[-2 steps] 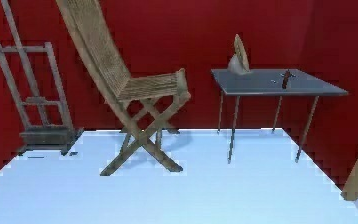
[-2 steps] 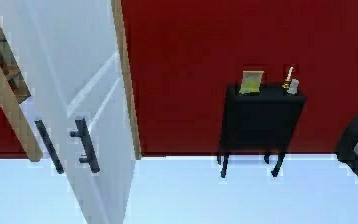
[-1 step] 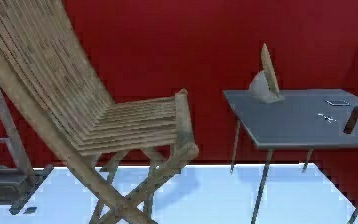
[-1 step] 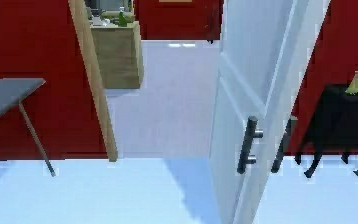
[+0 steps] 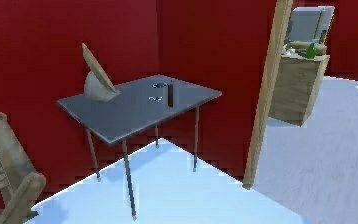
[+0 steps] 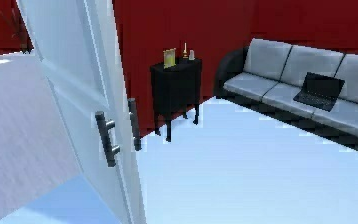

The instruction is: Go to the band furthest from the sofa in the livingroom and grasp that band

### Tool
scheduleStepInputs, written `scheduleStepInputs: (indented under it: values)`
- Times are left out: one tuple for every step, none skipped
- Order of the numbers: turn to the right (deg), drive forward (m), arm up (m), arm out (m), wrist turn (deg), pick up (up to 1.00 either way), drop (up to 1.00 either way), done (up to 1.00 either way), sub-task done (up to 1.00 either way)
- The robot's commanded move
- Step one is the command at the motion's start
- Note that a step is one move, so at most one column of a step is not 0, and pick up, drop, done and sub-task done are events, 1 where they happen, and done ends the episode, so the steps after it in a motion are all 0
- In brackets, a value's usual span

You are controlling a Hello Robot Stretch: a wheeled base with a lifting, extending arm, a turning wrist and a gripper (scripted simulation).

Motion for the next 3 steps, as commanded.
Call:
scheduleStepInputs:
  values:
    - [6.0,0.0,0.0,0.0,0.0,0.0,0.0,0.0,0.0]
    - [0.0,0.55,0.0,0.0,0.0,0.0,0.0,0.0,0.0]
    - [-45.0,0.0,0.0,0.0,0.0,0.0,0.0,0.0,0.0]
